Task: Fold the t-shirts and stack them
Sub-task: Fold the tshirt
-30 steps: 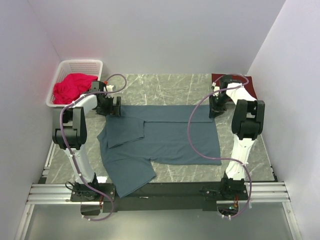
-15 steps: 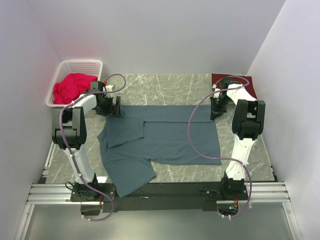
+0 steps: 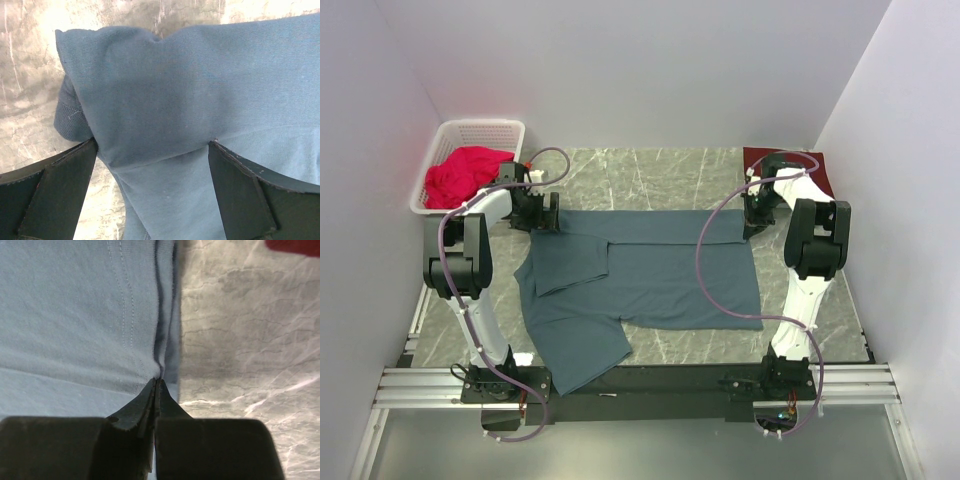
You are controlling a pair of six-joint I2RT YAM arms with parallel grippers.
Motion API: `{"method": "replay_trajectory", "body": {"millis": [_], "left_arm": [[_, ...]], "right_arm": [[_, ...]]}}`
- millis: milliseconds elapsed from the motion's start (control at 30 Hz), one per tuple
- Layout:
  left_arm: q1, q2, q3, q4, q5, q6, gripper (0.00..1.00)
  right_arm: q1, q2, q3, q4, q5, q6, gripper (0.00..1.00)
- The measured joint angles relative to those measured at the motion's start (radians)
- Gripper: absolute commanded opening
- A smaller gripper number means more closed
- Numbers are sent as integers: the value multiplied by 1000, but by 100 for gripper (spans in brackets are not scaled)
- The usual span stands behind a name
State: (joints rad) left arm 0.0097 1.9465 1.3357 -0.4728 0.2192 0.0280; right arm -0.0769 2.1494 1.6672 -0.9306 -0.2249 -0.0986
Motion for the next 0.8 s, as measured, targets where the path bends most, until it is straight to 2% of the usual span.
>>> {"method": "replay_trajectory", "body": {"millis": [500, 600, 667, 800], "left_arm": [[0, 0, 0, 0, -6, 0, 99], [0, -1, 0, -1, 2, 3, 99], [0, -11, -2, -3, 10, 6, 95], [-11, -101, -30, -9, -5, 21, 77]], "right_arm": [[-3, 0, -3, 18, 29, -11, 0], [-2, 0, -3, 16, 23, -25, 22], [-2, -3, -3, 17, 18, -39, 34], [-2, -35, -4, 18, -9, -55, 33]]}}
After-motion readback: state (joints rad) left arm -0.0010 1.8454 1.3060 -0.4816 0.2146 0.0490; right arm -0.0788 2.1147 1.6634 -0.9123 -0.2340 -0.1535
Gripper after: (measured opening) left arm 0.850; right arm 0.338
